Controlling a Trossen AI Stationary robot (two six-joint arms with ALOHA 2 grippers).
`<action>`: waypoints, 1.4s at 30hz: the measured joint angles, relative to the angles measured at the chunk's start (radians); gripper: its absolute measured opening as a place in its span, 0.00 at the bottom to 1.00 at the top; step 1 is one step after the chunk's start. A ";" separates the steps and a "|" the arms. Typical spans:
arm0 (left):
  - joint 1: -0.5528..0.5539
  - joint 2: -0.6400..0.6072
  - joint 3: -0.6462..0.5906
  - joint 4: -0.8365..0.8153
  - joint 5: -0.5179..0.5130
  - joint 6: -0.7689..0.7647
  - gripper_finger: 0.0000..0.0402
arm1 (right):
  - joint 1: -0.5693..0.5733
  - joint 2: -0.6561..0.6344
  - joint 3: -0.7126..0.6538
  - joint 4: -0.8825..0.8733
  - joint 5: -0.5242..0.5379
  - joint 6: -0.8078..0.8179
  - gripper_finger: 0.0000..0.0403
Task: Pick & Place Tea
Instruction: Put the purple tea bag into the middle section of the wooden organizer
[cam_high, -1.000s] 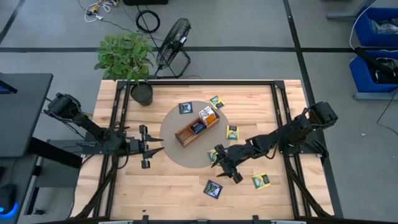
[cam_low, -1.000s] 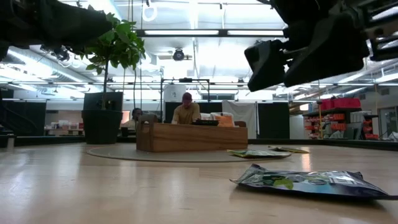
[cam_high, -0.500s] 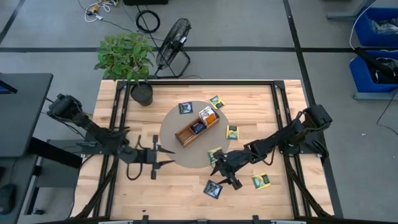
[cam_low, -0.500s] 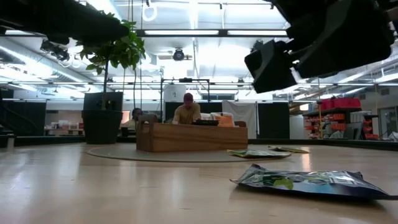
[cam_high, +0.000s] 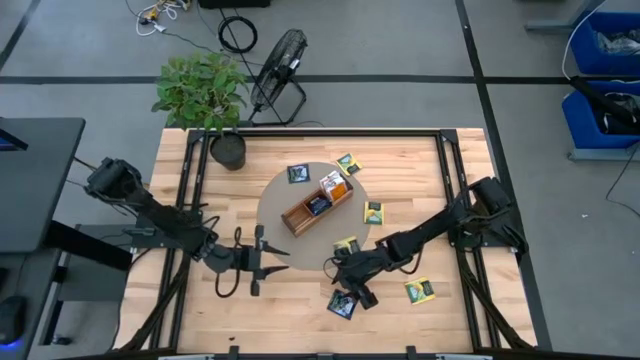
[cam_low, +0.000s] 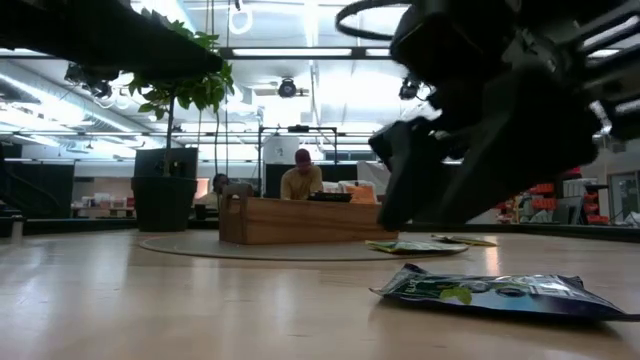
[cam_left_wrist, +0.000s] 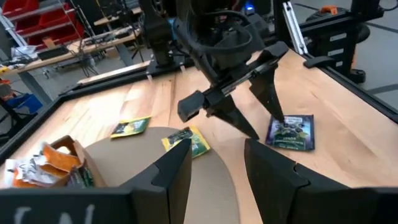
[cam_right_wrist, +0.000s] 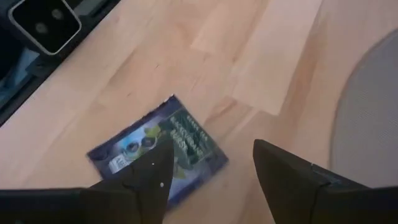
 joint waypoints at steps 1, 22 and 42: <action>0.000 0.007 0.004 -0.001 0.000 -0.001 0.38 | 0.000 0.006 0.002 0.002 0.009 0.002 0.57; 0.001 0.025 0.022 -0.004 0.009 -0.014 0.38 | 0.022 0.082 0.003 0.034 0.085 0.053 0.57; 0.001 0.025 0.022 -0.004 0.009 -0.022 0.38 | 0.024 0.087 0.003 0.033 0.098 -0.026 0.11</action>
